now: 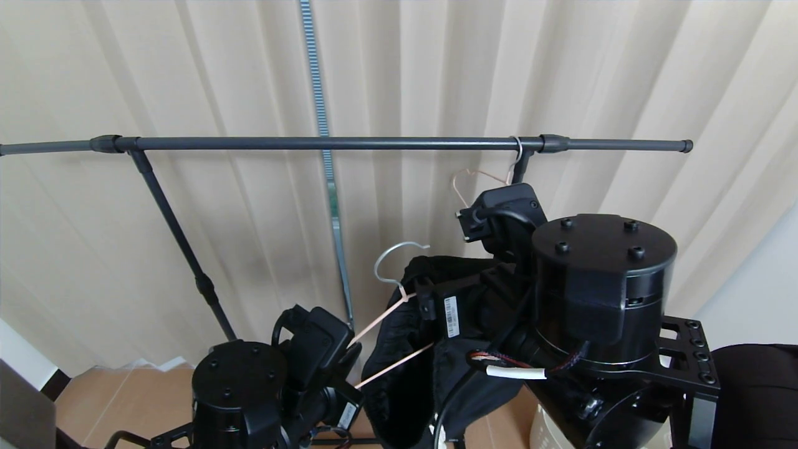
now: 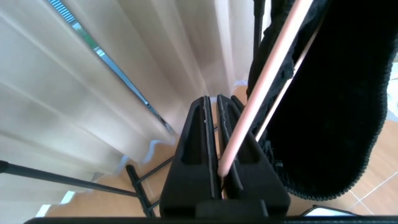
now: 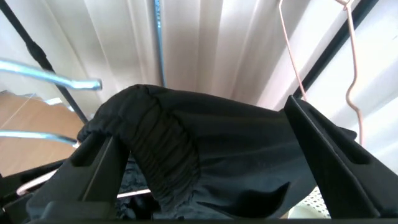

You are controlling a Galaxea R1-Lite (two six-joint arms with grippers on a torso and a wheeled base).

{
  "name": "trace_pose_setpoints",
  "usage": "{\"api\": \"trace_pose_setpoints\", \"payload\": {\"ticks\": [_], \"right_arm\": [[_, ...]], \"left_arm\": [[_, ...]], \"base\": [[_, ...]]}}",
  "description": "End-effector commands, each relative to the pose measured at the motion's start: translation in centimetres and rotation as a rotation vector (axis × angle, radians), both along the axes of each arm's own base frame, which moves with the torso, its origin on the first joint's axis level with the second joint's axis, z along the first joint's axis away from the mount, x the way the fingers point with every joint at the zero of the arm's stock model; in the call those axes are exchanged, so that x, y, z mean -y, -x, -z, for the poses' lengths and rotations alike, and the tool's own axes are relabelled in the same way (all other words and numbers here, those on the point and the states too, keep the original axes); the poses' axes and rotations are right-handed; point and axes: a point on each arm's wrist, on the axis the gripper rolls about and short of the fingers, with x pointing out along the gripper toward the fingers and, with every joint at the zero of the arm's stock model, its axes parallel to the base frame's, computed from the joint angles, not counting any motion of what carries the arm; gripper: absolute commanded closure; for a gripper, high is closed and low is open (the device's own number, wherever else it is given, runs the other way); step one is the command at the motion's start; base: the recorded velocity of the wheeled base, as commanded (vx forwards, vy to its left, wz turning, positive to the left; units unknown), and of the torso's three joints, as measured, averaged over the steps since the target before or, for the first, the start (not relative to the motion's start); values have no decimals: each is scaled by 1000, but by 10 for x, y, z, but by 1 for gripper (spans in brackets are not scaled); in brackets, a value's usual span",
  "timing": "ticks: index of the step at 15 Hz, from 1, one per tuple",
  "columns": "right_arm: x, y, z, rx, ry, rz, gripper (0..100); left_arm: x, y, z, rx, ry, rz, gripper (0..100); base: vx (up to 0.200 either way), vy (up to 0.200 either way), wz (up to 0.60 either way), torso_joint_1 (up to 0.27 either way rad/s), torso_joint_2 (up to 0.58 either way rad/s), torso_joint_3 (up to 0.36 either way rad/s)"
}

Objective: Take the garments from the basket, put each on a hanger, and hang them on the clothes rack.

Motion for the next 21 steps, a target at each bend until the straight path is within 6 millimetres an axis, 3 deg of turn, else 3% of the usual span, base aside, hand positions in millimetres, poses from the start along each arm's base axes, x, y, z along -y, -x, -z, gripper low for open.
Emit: {"api": "trace_pose_setpoints", "payload": {"ticks": [1,9,13,15,18,21], "right_arm": [[0,2,3,-5,12,-5,0],[-2,8,5,-10,18,-27,0],[6,13,-2,-8,-1,-62,0],[19,20,-11,6,6,-120,0],[54,20,-28,40,52,-247,0],[101,17,-42,-44,170,-422,0]], "left_arm": [[-1,-2,0,-2,9,-13,100],[-5,-10,-3,1,35,-47,100],[-8,-10,-1,-10,39,-53,100],[-11,-9,0,-20,40,-52,100],[-17,-8,3,-36,46,-42,100],[-25,-2,3,-13,78,2,100]], "base": [[0,0,0,0,0,0],[0,0,0,0,0,0],[0,0,0,0,0,0],[0,0,0,0,0,0],[0,0,0,0,0,0],[0,0,0,0,0,0]]}}
